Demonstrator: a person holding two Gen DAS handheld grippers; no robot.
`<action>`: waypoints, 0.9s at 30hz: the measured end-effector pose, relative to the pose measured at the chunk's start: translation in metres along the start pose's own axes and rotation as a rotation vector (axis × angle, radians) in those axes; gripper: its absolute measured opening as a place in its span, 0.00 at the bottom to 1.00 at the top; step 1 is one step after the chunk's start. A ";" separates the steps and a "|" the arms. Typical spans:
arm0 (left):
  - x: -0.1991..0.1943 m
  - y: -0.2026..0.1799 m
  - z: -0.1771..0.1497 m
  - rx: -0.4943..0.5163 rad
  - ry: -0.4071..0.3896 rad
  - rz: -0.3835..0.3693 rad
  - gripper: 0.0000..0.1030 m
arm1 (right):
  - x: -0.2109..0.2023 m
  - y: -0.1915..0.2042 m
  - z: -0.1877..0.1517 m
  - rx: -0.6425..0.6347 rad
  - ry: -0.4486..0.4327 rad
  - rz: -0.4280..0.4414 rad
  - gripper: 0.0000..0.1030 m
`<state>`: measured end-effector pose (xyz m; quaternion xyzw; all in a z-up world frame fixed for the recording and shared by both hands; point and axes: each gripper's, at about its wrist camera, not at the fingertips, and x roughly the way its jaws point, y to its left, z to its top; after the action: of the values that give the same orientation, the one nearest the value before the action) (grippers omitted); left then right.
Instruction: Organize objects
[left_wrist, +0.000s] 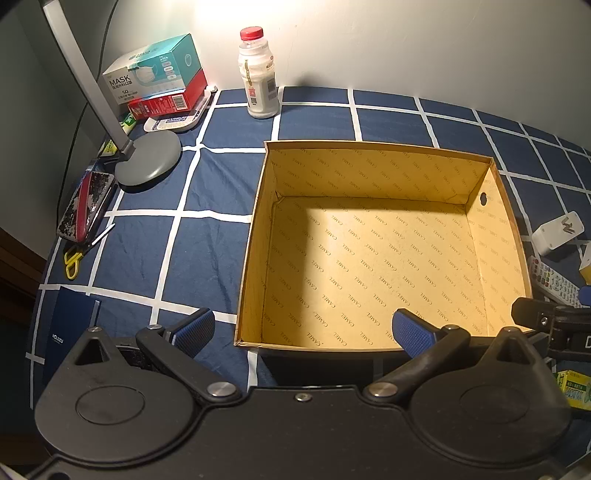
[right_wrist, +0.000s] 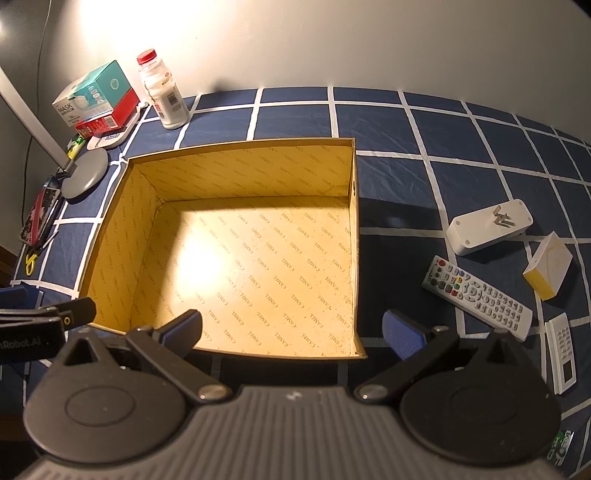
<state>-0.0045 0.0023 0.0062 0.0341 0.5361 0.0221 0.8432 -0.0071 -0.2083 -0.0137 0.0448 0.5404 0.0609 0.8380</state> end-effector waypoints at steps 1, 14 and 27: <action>0.000 0.000 0.000 0.000 -0.001 0.000 1.00 | 0.000 0.000 0.000 0.001 0.000 -0.001 1.00; -0.002 0.000 0.000 0.001 -0.002 -0.003 1.00 | -0.001 0.002 0.000 0.003 0.000 -0.004 1.00; -0.002 0.002 0.000 -0.002 -0.002 -0.014 1.00 | -0.002 0.004 0.000 -0.005 -0.003 -0.004 1.00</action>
<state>-0.0053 0.0038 0.0079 0.0298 0.5353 0.0166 0.8439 -0.0082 -0.2046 -0.0118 0.0416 0.5391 0.0604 0.8390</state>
